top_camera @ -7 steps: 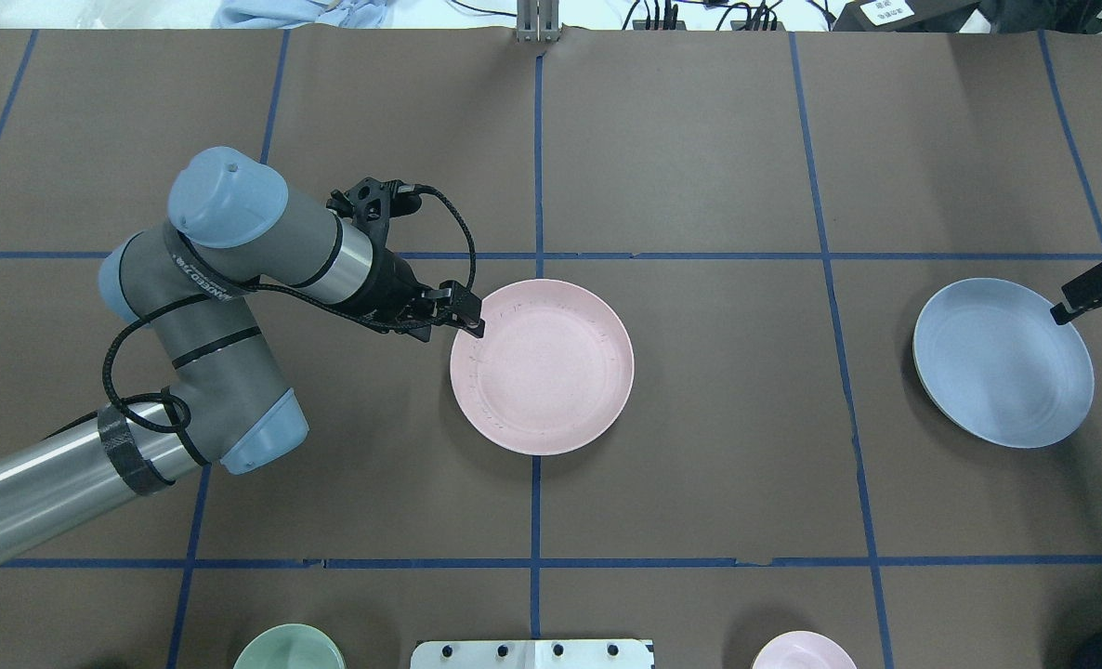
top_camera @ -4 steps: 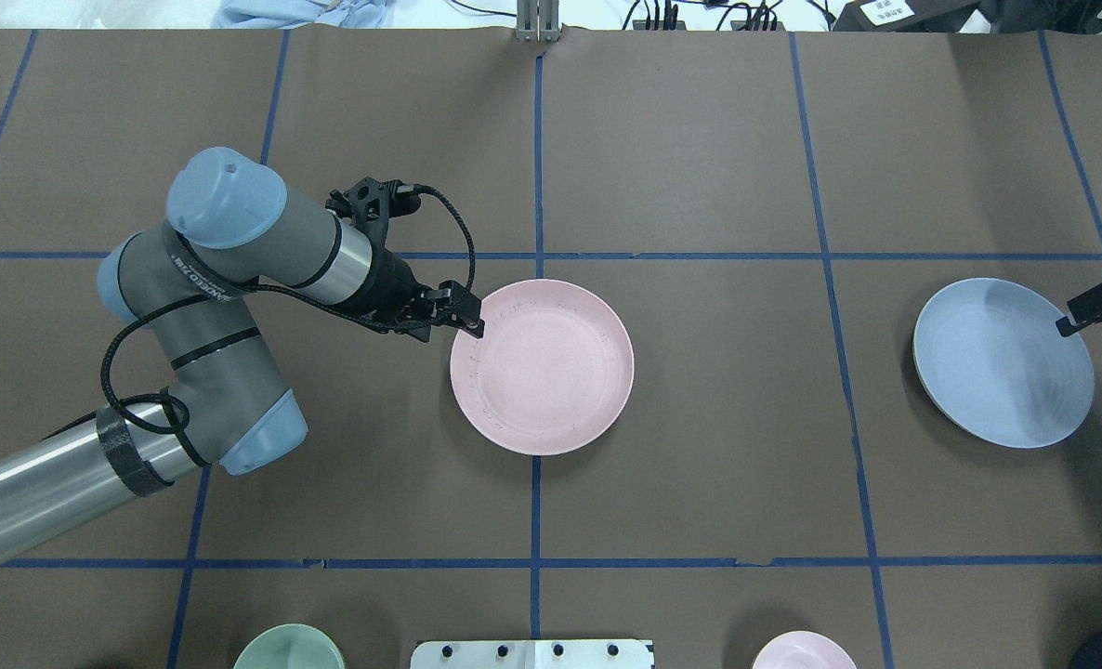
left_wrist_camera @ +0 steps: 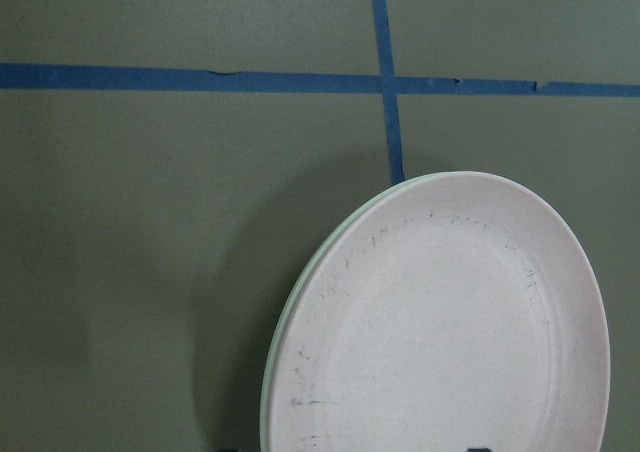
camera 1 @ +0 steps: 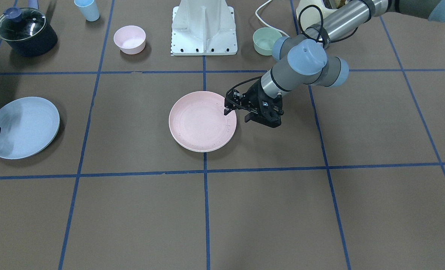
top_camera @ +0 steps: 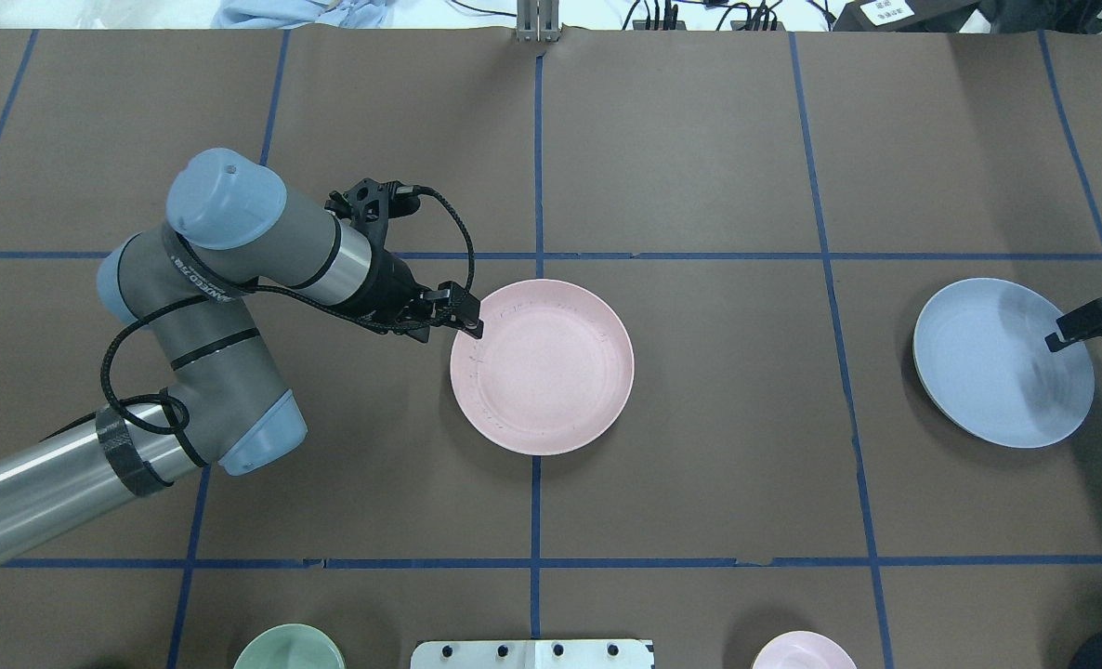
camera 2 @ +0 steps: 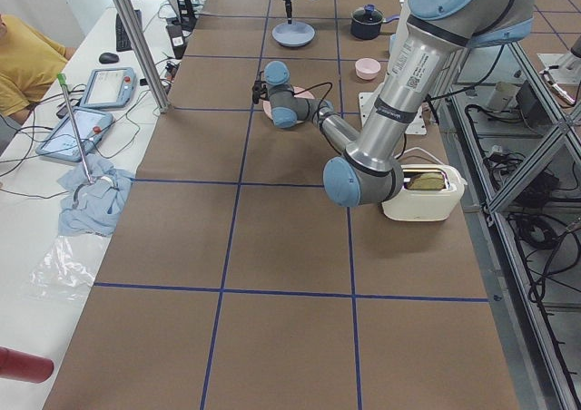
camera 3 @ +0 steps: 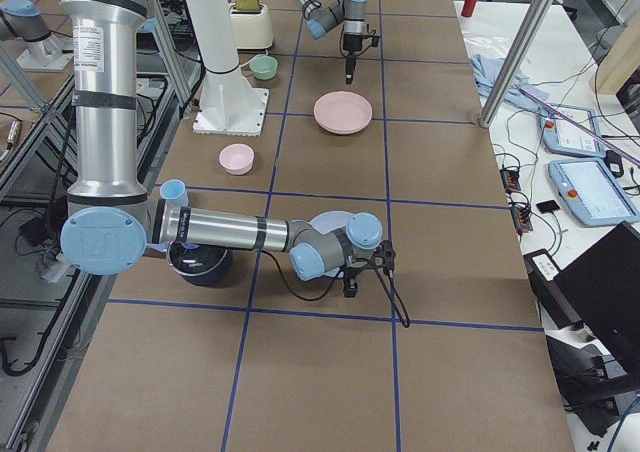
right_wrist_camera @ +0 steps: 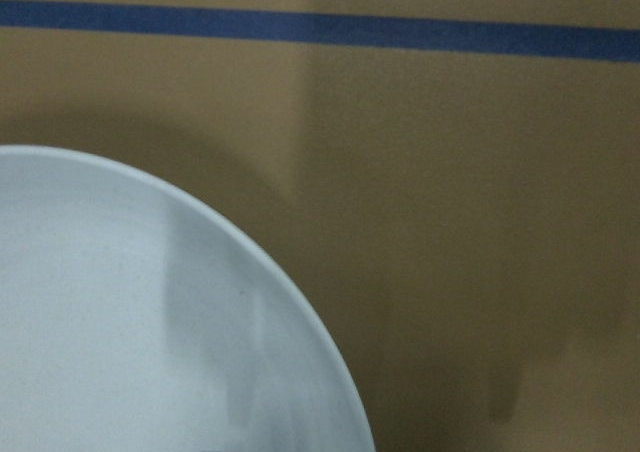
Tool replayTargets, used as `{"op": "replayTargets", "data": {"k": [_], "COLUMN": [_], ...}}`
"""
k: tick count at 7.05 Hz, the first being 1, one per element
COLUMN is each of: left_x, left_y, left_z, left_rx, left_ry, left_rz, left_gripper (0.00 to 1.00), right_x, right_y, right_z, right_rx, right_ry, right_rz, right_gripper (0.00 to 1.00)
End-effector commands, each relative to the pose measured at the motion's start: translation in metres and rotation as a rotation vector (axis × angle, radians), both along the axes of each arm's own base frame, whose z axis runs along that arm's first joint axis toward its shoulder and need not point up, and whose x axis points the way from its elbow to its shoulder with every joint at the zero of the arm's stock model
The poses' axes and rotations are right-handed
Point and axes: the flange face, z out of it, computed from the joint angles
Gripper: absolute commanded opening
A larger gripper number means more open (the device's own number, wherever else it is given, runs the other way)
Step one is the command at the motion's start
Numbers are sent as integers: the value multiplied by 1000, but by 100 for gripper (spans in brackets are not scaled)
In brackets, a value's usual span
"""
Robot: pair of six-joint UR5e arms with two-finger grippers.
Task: Stack three plates with pink and blue
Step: 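Release the pink plate with the left gripper while the right grasps the blue plate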
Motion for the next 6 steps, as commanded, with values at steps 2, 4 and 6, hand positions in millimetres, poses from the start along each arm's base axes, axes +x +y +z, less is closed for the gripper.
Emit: {"op": "replayTargets", "data": {"k": [2, 4, 6], "left_x": [-1, -2, -4], "left_y": [-1, -1, -1], "left_z": [-1, 1, 1], "left_rx": [1, 0, 1], "left_ry": [1, 0, 1], "left_rz": [-2, -3, -5], "left_gripper": [81, 81, 81], "right_x": [-11, -12, -13], "right_y": [0, -2, 6], "right_z": [-1, -11, -40], "right_rx": [-13, 2, -25], "right_ry": [-4, -17, -110], "right_rz": [-10, -10, -19], "right_gripper": [1, 0, 0]}}
